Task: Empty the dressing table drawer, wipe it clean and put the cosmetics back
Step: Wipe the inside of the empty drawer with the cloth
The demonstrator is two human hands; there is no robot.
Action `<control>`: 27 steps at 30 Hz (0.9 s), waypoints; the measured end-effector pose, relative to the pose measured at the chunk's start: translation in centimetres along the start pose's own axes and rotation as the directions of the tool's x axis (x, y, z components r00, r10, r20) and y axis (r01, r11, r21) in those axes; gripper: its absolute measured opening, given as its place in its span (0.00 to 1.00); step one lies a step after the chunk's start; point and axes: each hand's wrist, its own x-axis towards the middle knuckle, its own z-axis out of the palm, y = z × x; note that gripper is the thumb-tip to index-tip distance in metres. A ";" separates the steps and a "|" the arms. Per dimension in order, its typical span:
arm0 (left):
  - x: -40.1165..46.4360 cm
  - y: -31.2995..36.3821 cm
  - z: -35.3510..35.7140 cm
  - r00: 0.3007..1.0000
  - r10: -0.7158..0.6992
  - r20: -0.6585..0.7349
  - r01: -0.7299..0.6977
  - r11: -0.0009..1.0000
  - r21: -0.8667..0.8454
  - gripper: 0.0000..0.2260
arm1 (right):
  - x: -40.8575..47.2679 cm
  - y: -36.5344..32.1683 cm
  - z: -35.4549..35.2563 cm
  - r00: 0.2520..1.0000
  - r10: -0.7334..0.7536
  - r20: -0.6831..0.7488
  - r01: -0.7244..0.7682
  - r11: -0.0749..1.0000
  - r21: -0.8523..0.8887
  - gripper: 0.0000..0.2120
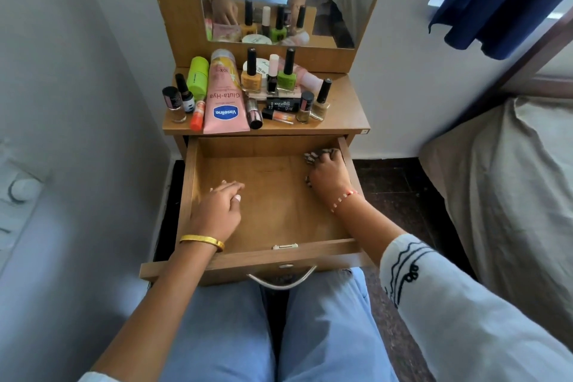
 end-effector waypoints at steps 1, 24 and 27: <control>0.1 -0.1 0.0 1.000 0.002 -0.021 -0.002 1.000 -0.007 0.15 | -0.5 -0.3 0.1 1.000 0.000 0.029 0.001 0.998 -0.055 0.16; 1.2 -0.1 -1.8 0.868 -0.284 -0.407 0.173 0.942 -0.289 0.20 | -0.5 0.8 -2.5 0.897 0.097 0.431 -0.338 -0.480 0.810 0.21; 2.3 -0.3 -2.6 0.854 -0.429 -0.294 0.319 0.879 -0.355 0.21 | 1.4 -1.4 -2.6 0.786 0.285 0.548 -0.244 -0.672 0.699 0.27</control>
